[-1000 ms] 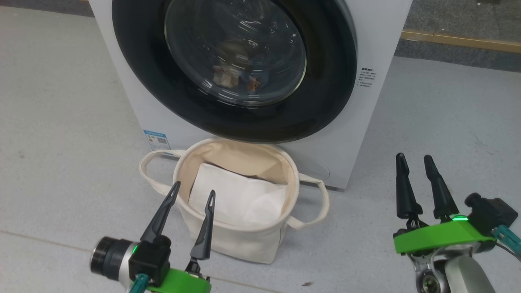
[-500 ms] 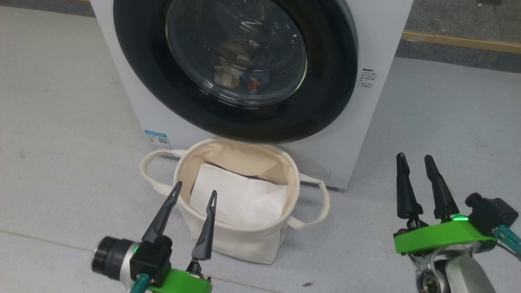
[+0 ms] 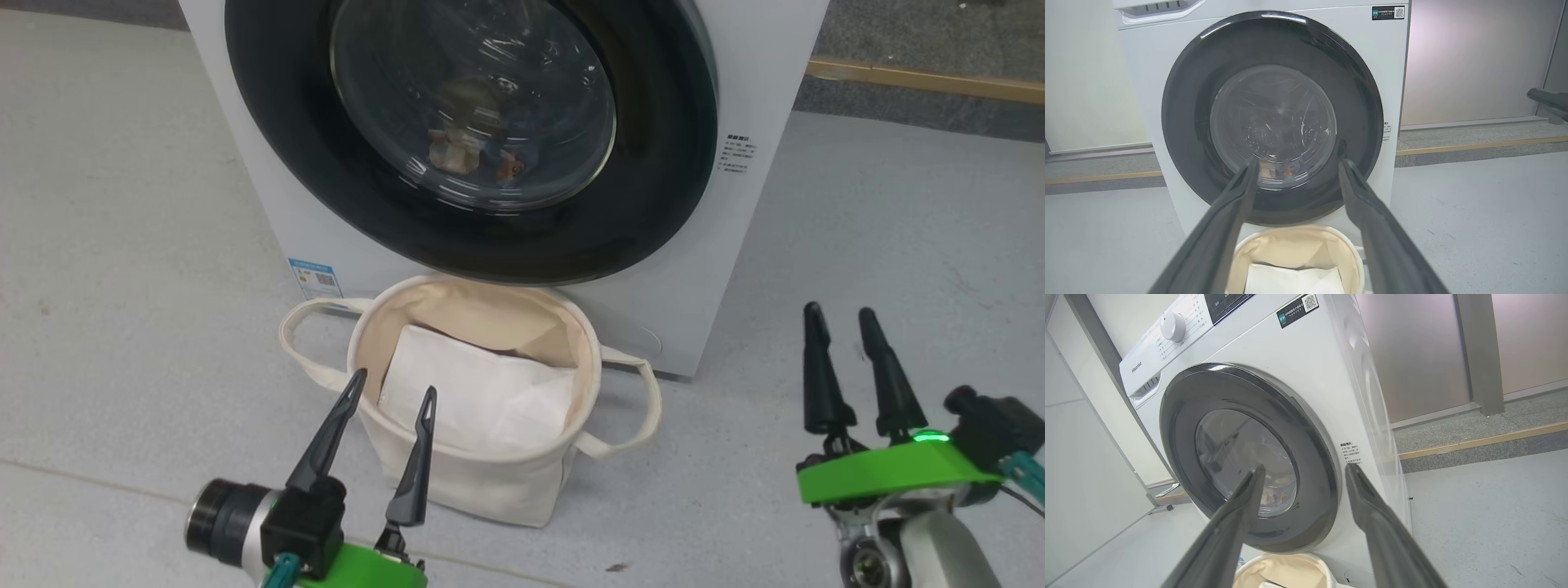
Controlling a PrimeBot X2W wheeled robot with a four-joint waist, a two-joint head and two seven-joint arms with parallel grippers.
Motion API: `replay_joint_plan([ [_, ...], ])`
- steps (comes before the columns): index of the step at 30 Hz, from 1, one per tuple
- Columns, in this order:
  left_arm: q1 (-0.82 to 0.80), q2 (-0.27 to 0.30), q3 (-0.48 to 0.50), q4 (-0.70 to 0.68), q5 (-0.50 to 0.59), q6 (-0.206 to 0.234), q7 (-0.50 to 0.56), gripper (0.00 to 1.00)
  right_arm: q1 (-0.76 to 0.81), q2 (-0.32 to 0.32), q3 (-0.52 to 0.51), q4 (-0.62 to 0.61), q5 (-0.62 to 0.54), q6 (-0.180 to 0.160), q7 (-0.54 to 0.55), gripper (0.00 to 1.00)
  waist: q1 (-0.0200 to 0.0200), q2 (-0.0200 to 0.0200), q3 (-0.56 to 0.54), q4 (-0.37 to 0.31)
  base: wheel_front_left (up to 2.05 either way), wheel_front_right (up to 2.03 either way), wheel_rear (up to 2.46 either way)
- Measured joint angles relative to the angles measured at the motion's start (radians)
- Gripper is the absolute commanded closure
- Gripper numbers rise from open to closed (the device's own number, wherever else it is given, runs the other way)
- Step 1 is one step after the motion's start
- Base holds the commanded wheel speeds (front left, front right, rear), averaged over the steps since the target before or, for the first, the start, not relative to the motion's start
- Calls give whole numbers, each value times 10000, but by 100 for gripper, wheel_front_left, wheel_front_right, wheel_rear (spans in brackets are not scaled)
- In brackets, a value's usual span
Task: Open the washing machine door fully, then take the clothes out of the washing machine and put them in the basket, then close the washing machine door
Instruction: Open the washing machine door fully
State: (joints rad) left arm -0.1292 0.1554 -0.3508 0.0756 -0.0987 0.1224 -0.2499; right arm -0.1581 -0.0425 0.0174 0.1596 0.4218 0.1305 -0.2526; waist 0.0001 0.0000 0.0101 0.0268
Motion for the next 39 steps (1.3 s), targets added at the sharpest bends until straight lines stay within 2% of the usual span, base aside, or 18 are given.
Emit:
replay_joint_plan([
  [4,13,-42,56,-4,15,-6,0,0,-2,-2,-125,-88,1145,0,0,0,0,0,117,2,0,0,0],
  [10,-7,-121,50,-29,167,-88,-31,0,-93,-4,-161,-69,1615,0,0,1,0,0,506,9,0,0,0],
  [11,-15,-136,50,-50,167,-88,-31,0,-161,-2,-174,-75,2150,0,0,98,0,0,599,10,0,0,0],
  [17,-389,-270,12,-75,211,-102,-31,0,-1083,-13,-196,853,7902,0,67,100,0,0,1317,3,0,0,0],
  [22,-902,-347,-105,-242,443,-270,-31,0,-2710,-31,-1223,1607,10863,0,895,100,0,0,2075,-9,0,0,0],
  [25,-1366,-476,-209,-585,477,-274,-33,0,-4029,-278,-1601,2382,12130,0,1983,100,0,0,2556,13,0,0,0],
  [27,-1509,-514,-226,-675,533,-278,-54,0,-4426,-405,-1672,2715,12510,0,2359,100,0,0,2708,31,0,0,0],
  [30,-1807,-598,-293,-750,602,-362,-61,0,-5455,-662,-1950,3875,14270,0,3787,100,0,0,3115,119,0,0,0],
  [36,-1845,-677,-359,-744,602,-362,-61,0,-6877,-1394,-1484,5705,16059,0,5827,100,0,0,3627,418,0,0,0],
  [39,-1899,-721,-395,-734,602,-360,-63,0,-7521,-1710,-1244,6335,16648,0,6266,100,0,0,3821,553,0,0,0],
])
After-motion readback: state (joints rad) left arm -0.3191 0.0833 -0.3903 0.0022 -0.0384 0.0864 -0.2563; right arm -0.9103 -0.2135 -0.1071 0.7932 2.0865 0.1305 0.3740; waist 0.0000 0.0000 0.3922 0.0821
